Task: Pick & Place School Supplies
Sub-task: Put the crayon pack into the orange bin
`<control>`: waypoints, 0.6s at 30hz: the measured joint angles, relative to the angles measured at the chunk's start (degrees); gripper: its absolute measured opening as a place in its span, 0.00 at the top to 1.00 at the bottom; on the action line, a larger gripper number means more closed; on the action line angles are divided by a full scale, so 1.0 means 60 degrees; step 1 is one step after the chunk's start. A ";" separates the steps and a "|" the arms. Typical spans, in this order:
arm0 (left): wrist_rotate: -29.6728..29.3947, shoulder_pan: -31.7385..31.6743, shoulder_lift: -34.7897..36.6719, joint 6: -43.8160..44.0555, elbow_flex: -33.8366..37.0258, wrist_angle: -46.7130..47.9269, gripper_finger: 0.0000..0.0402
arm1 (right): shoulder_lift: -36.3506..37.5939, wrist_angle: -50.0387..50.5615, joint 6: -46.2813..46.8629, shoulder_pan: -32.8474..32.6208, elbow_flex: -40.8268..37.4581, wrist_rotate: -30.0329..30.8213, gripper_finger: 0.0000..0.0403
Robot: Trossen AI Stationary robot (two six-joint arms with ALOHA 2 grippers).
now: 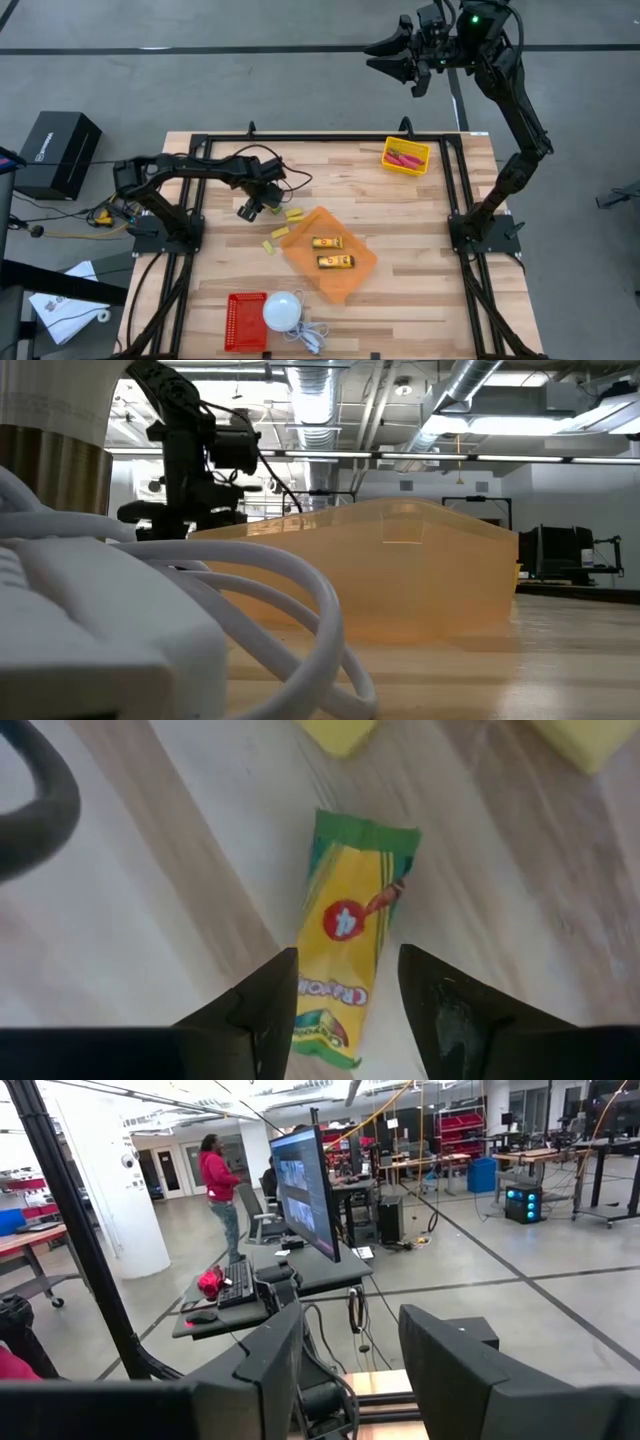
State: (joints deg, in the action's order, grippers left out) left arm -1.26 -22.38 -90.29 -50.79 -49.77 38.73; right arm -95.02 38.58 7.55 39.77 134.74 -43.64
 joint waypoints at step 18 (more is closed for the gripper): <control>0.0124 -0.0042 -0.1426 -0.0134 -0.0032 -0.0660 0.77 | 0.0006 0.0398 0.0004 0.0000 0.0000 0.0000 0.61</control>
State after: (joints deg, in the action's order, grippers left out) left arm -0.52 -22.63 -98.85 -51.59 -49.97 34.77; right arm -94.99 40.97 7.57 39.77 134.74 -43.64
